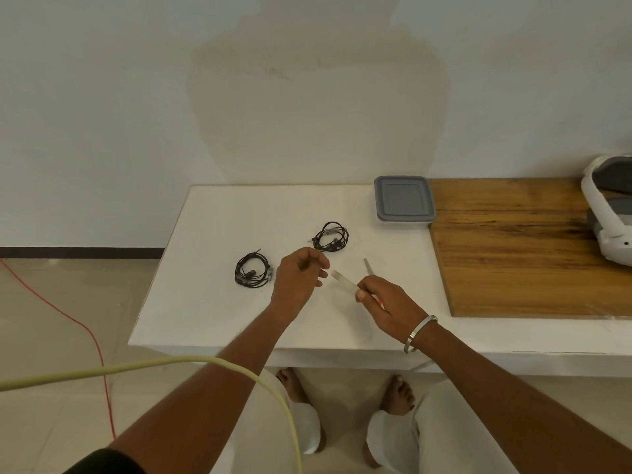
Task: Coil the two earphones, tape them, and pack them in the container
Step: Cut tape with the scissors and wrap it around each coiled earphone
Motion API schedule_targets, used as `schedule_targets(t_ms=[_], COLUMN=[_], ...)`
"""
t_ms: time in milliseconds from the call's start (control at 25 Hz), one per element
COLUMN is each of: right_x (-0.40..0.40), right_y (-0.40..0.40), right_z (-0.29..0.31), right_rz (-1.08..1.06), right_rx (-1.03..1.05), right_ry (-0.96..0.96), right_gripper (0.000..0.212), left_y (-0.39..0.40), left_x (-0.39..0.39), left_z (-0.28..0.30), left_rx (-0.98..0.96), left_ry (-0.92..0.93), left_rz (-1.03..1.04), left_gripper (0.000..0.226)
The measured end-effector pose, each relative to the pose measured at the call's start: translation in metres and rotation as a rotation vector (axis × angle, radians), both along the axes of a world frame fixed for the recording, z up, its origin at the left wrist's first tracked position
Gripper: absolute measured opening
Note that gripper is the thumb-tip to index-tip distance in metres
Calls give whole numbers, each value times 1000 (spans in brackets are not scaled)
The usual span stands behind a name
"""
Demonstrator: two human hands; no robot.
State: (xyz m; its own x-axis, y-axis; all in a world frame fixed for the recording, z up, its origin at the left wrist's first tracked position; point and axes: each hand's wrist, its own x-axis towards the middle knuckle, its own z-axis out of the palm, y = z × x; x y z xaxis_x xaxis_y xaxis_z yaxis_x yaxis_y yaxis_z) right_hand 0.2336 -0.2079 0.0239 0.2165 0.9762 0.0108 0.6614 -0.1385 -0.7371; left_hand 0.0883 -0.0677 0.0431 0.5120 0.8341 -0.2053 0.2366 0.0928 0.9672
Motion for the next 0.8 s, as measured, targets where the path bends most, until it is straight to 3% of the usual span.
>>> schedule_targets(t_ms=[200,440,600,800], right_x=[2,4,4,0], right_y=[-2,-7,-9,-9], right_z=[-1,1,4,5], right_rz=[-34,-28,13,42], right_rx=[-1,-20,-26,-30], right_ry=[25,41,36,20], right_gripper=[16,17,15,14], left_y=[5,12,9,2], left_x=[-2,-12,-18,-16], left_z=[-3,-2,-2,-5], left_rx=[-33,-188,-411,-641], left_ry=[66,-5,-114,-311], left_rz=[-121,-234,-136,52], left_gripper=[39,25,17,22])
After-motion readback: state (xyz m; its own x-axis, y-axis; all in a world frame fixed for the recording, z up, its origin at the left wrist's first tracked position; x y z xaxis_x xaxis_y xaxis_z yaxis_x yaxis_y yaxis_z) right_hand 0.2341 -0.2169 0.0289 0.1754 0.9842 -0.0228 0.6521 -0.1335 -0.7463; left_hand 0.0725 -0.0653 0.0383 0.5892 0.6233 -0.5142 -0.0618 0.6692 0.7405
